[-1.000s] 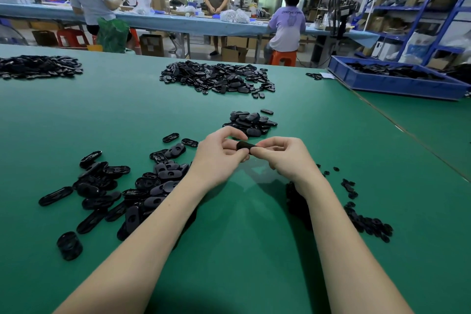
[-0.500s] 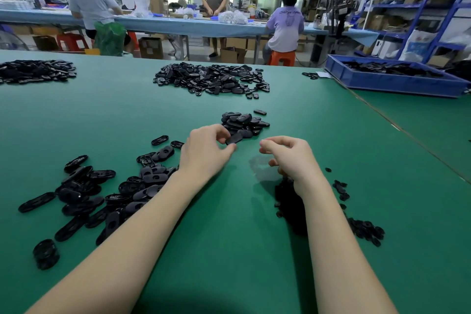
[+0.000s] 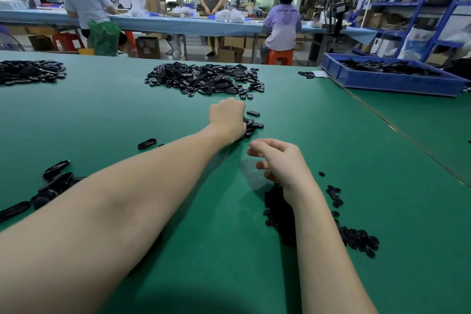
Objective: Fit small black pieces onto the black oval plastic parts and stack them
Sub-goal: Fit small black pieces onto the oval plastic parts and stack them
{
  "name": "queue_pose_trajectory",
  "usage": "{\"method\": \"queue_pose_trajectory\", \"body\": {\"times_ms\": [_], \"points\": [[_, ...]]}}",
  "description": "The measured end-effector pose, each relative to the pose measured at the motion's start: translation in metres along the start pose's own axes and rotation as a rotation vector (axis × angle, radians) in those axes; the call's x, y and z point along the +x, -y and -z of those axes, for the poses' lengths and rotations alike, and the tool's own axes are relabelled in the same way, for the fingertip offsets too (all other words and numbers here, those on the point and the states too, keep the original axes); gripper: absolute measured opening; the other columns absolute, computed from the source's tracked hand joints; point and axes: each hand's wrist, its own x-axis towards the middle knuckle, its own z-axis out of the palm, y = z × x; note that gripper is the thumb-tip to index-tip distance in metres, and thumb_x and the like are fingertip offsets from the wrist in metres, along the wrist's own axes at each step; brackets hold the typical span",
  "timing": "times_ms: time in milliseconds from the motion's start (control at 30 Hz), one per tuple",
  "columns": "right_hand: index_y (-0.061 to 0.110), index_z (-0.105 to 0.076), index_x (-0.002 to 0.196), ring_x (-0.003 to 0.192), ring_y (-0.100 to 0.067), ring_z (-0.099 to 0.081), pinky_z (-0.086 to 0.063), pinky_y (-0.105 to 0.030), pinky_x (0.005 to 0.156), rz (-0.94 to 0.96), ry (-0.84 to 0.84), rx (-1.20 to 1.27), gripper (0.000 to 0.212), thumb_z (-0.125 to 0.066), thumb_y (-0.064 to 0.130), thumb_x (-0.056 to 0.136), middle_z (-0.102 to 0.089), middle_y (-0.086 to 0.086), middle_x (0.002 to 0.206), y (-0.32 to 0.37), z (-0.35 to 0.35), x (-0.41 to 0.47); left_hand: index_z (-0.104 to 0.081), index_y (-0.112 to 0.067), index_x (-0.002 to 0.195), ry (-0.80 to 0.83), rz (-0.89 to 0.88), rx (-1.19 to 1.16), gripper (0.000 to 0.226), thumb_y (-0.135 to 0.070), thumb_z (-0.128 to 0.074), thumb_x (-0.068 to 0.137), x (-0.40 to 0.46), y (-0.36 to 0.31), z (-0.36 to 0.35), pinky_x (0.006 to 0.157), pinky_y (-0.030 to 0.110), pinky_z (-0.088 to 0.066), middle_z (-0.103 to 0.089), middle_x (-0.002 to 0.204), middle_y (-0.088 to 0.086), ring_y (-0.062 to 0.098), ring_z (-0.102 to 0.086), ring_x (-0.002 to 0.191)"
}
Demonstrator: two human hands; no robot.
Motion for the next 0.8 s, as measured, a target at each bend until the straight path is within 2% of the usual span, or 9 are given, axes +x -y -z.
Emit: {"method": "queue_pose_trajectory", "body": {"times_ms": [67,167,300,400,533,633,800], "points": [[0.024,-0.075,0.089,0.059,-0.004,-0.059,-0.043,-0.019,0.055,-0.002,0.001,-0.001,0.009,-0.072,0.032,0.092,-0.078,0.015,0.082,0.0,0.0,0.0,-0.06,-0.017,0.114,-0.002,0.017,-0.023,0.028,-0.035,-0.062,0.092,-0.001,0.0,-0.001,0.082,0.036,-0.04,-0.058,0.119,0.006,0.028,-0.058,0.112],[0.025,-0.075,0.089,0.059,-0.003,-0.059,-0.044,-0.019,0.055,-0.001,-0.003,0.008,0.008,-0.072,0.032,0.092,-0.078,0.015,0.081,0.0,0.001,0.0,-0.059,-0.018,0.112,-0.058,0.026,-0.103,0.029,-0.037,-0.063,0.091,-0.011,-0.001,0.001,0.076,0.035,-0.04,-0.056,0.117,0.004,0.027,-0.058,0.107],[0.023,-0.075,0.085,0.055,-0.003,-0.058,-0.042,-0.02,0.056,-0.003,-0.005,0.012,0.01,-0.073,0.031,0.09,-0.078,0.012,0.084,-0.001,-0.001,0.0,-0.061,-0.023,0.105,-0.137,0.048,-0.265,0.025,-0.04,-0.066,0.088,-0.042,-0.002,0.014,0.071,0.032,-0.039,-0.057,0.107,-0.001,0.022,-0.059,0.097],[0.022,-0.076,0.083,0.053,-0.002,-0.058,-0.041,-0.02,0.054,0.003,-0.007,-0.011,0.012,-0.074,0.033,0.089,-0.078,0.012,0.082,-0.001,-0.003,-0.001,-0.063,-0.028,0.1,-0.135,0.078,-0.395,0.017,-0.039,-0.066,0.087,-0.074,-0.003,0.025,0.071,0.03,-0.041,-0.058,0.099,-0.006,0.019,-0.06,0.093],[0.022,-0.077,0.084,0.058,-0.005,-0.059,-0.039,-0.018,0.05,0.013,0.005,-0.051,0.012,-0.075,0.032,0.088,-0.078,0.01,0.083,0.001,-0.006,-0.004,-0.066,-0.032,0.098,-0.07,0.08,-0.445,0.012,-0.038,-0.063,0.088,-0.106,0.006,0.033,0.073,0.029,-0.041,-0.06,0.098,-0.011,0.014,-0.06,0.097],[0.023,-0.076,0.089,0.053,-0.002,-0.06,-0.039,-0.019,0.053,0.018,0.042,-0.096,0.01,-0.075,0.033,0.089,-0.078,0.011,0.082,0.002,-0.01,-0.006,-0.065,-0.033,0.096,-0.003,0.066,-0.429,0.011,-0.041,-0.062,0.089,-0.119,0.018,0.038,0.073,0.028,-0.038,-0.063,0.1,-0.013,0.011,-0.058,0.097],[0.024,-0.074,0.095,0.049,0.001,-0.058,-0.04,-0.013,0.047,0.041,0.105,-0.182,0.01,-0.073,0.032,0.092,-0.077,0.014,0.076,0.004,-0.02,-0.01,-0.066,-0.039,0.087,0.159,0.096,-0.481,0.01,-0.037,-0.057,0.092,-0.118,0.044,0.053,0.076,0.029,-0.047,-0.069,0.098,-0.017,0.012,-0.063,0.086]]}}
